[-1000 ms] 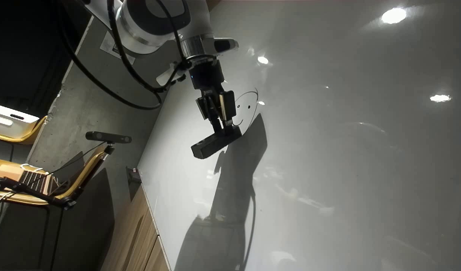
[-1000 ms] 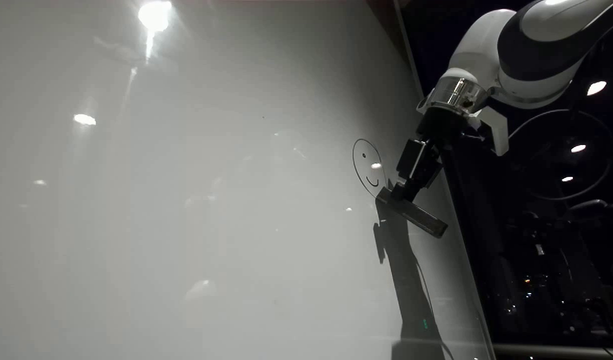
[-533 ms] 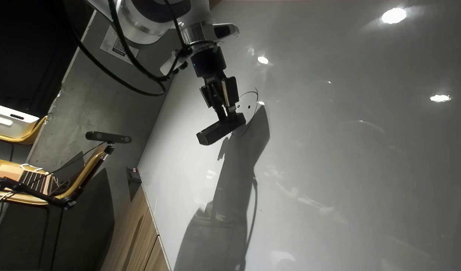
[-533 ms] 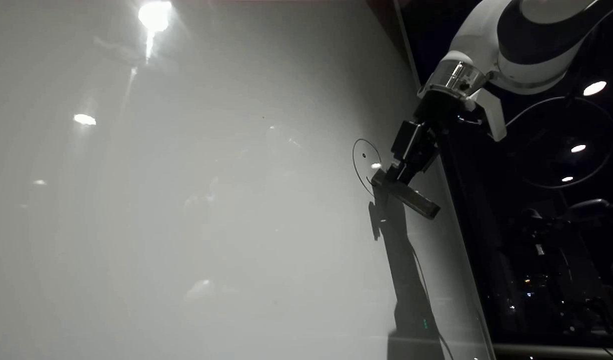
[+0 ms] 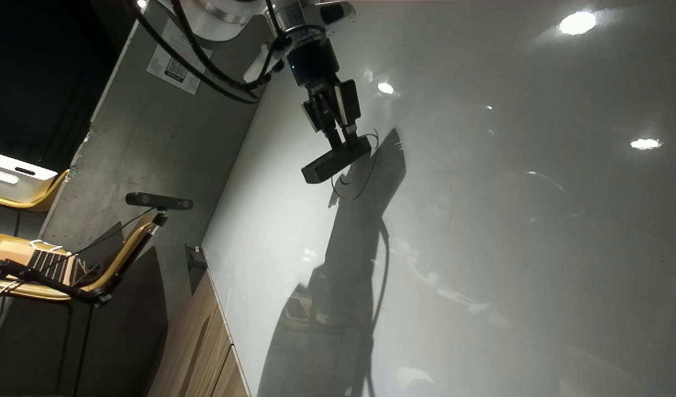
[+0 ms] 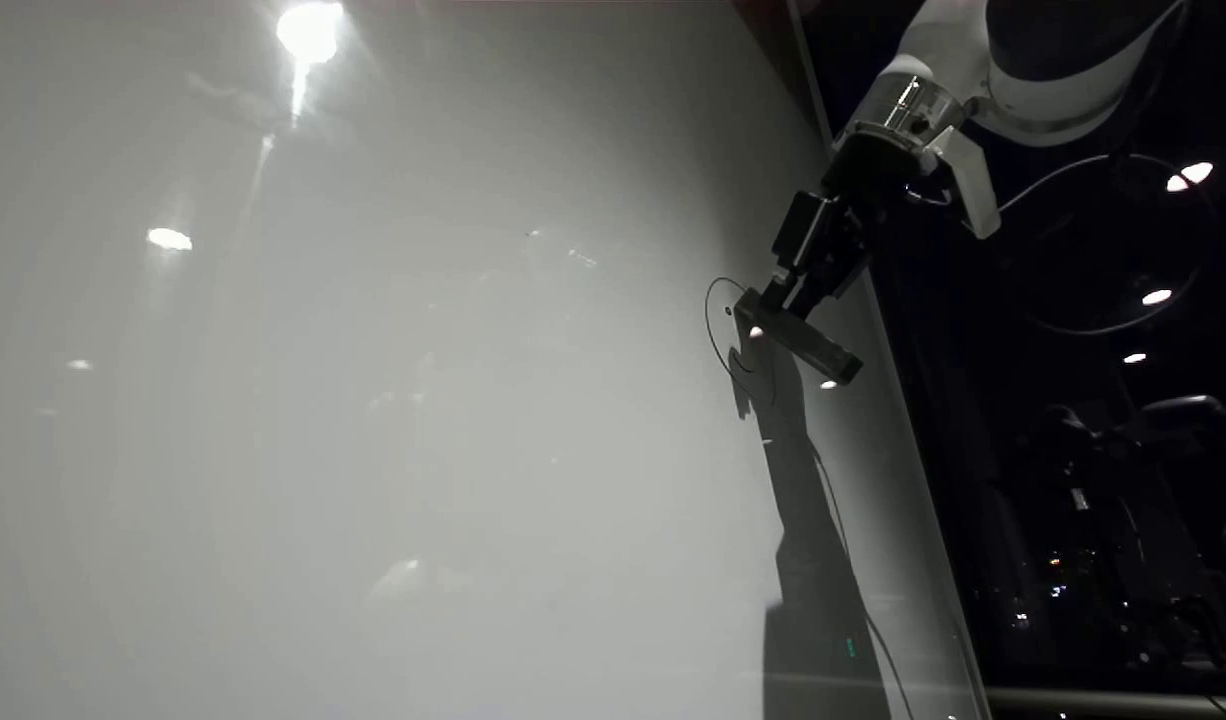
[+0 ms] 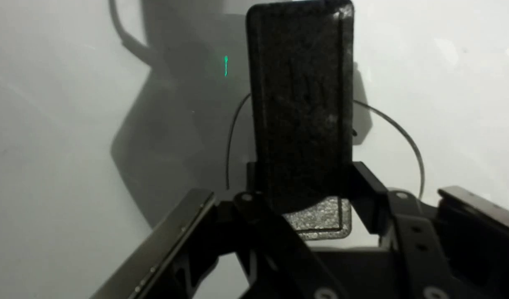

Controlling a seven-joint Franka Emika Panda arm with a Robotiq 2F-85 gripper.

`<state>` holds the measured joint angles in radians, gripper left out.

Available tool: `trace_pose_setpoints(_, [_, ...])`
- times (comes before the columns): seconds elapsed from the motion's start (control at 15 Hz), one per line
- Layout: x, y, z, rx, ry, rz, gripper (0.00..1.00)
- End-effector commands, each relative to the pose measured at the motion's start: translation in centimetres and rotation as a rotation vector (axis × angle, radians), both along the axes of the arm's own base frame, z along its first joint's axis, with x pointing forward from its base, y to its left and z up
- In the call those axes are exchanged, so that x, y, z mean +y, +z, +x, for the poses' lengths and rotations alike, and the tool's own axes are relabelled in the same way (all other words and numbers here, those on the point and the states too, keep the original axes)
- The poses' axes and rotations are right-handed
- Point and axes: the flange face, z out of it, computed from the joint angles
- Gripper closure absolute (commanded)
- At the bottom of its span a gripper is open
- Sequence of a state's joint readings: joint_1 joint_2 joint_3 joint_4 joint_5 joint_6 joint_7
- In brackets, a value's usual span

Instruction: Use the duster to erase the drawing on the whiteboard

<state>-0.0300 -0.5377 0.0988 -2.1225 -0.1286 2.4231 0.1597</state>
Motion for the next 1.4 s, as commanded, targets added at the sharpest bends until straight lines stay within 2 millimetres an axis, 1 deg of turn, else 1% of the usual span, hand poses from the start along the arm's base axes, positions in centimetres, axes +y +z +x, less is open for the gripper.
trace_pose_setpoints(0.0, [0.3,3.3,0.4,-0.048,-0.017,-0.014,0.71])
trace_pose_setpoints(0.2, [0.5,4.9,0.4,-0.07,-0.017,-0.019,0.71])
trace_pose_setpoints(0.27, [0.8,4.9,0.2,-0.072,-0.014,-0.021,0.71])
trace_pose_setpoints(0.33, [1.1,4.8,0.2,-0.071,-0.012,-0.023,0.71])
trace_pose_setpoints(0.47, [2.0,3.7,0.0,-0.057,-0.004,-0.032,0.71])
trace_pose_setpoints(0.67, [3.8,1.0,-0.1,-0.03,0.005,-0.06,0.71])
trace_pose_setpoints(0.87, [4.9,-2.5,0.4,0.022,0.012,-0.084,0.71])
trace_pose_setpoints(1.0, [4.7,-5.0,1.0,0.055,0.009,-0.103,0.71])
trace_pose_setpoints(1.07, [4.2,-6.3,1.4,0.071,0.005,-0.112,0.71])
trace_pose_setpoints(1.2, [3.0,-8.5,2.1,0.102,-0.009,-0.127,0.71])
trace_pose_setpoints(1.33, [1.7,-10.2,2.5,0.132,-0.027,-0.141,0.71])
